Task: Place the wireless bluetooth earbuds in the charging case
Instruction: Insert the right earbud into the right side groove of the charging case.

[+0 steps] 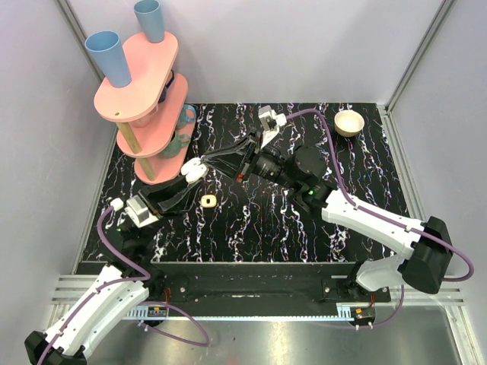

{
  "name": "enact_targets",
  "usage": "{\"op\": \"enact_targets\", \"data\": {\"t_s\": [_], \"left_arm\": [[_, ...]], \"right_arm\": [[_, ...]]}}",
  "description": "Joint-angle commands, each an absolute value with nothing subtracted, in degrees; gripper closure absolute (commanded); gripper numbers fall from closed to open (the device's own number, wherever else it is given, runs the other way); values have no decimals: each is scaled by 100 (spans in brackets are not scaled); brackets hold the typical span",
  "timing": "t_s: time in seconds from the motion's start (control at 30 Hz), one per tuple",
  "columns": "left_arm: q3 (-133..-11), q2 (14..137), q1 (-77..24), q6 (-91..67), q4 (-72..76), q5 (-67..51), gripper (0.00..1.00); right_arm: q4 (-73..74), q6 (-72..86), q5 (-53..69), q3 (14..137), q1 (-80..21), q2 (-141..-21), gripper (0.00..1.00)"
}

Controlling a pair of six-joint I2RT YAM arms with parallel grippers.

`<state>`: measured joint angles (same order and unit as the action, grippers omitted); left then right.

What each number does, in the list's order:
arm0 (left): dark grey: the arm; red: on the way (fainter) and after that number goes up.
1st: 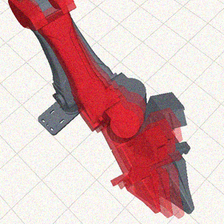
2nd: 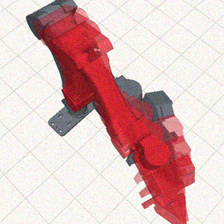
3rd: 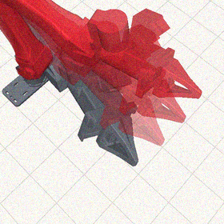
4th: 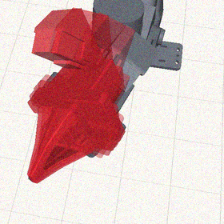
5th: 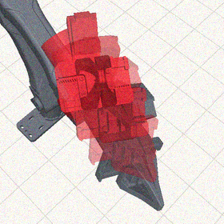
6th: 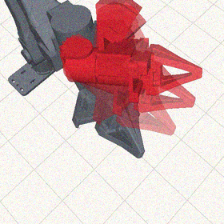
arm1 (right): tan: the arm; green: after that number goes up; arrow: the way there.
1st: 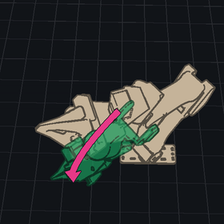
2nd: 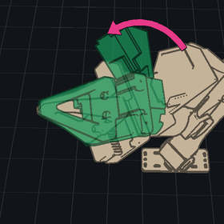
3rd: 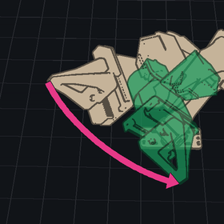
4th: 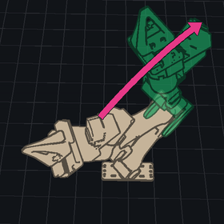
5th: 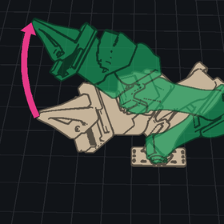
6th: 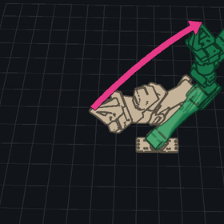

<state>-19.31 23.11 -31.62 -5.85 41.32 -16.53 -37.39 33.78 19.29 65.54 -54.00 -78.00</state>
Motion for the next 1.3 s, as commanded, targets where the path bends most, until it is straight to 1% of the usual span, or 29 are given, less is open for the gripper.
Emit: {"op": "enact_targets", "data": {"t_s": [0.0,0.33,0.7,1.0,1.1,1.17,1.27], "left_arm": [[-1942,2382,-3173,-642,4632,-1811,100],[-1934,2338,-3164,-677,4649,-1854,100],[-1960,2180,-3164,-694,4614,-1846,100],[-2057,2083,-3164,-694,4509,-1810,100],[-2048,2092,-3164,-703,4509,-1811,100],[-2057,2092,-3173,-703,4509,-1802,100],[-2057,2092,-3164,-686,4483,-1802,100]], "right_arm": [[-4043,3480,2136,6732,-5423,-7919,87],[-4087,3454,2224,6803,-5423,-8086,87],[-3630,2954,2206,6881,-5423,-8033,87],[-2962,2391,2750,7215,-5423,-8112,86],[-2655,2216,2909,7408,-5423,-8174,83],[-2391,2119,2953,7505,-5423,-8218,78],[-2206,1987,2883,7576,-5423,-8218,77]]}}
